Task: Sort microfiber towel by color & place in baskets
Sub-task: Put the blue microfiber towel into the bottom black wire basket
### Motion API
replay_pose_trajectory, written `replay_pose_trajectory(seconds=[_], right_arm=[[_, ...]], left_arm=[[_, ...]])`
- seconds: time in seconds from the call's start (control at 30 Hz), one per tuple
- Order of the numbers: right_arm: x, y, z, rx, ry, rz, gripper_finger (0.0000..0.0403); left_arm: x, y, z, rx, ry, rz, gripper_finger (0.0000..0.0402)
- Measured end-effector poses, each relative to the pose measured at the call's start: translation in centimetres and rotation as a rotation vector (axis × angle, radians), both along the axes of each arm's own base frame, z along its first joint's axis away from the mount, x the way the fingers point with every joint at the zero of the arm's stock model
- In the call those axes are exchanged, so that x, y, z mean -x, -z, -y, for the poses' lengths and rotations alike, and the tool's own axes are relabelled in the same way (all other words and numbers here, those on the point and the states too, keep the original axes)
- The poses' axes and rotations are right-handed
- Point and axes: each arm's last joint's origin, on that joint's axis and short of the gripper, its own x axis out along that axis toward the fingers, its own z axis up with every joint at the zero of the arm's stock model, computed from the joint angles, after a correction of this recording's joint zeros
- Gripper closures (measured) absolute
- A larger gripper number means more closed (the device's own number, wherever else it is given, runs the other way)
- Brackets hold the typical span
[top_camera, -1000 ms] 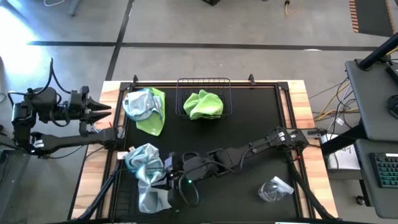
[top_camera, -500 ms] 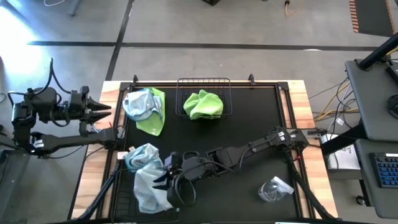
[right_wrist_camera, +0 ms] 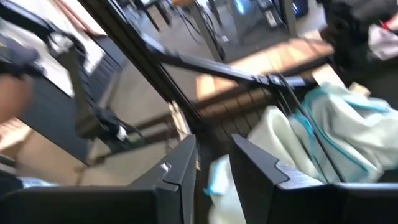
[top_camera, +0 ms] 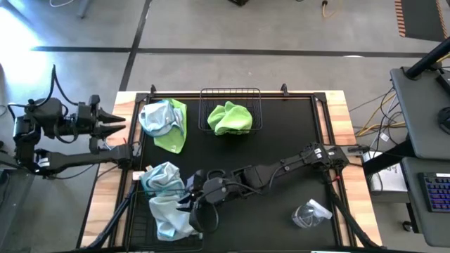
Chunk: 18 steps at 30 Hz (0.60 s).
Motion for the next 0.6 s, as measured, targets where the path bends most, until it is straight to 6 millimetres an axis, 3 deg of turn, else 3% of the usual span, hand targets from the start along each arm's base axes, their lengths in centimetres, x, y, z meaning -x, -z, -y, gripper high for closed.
replay_pose_trajectory(seconds=[0.27,0.6], right_arm=[[0.7,1.8,0.9,0.080,0.017,-0.200,0.0323],[0.9,3.1,5.4,0.210,0.056,-0.390,0.0331]], left_arm=[[-0.3,-1.2,0.5,-0.045,0.195,0.122,0.0306],[-1.3,-1.4,0.3,-0.130,0.263,0.171,0.0306]])
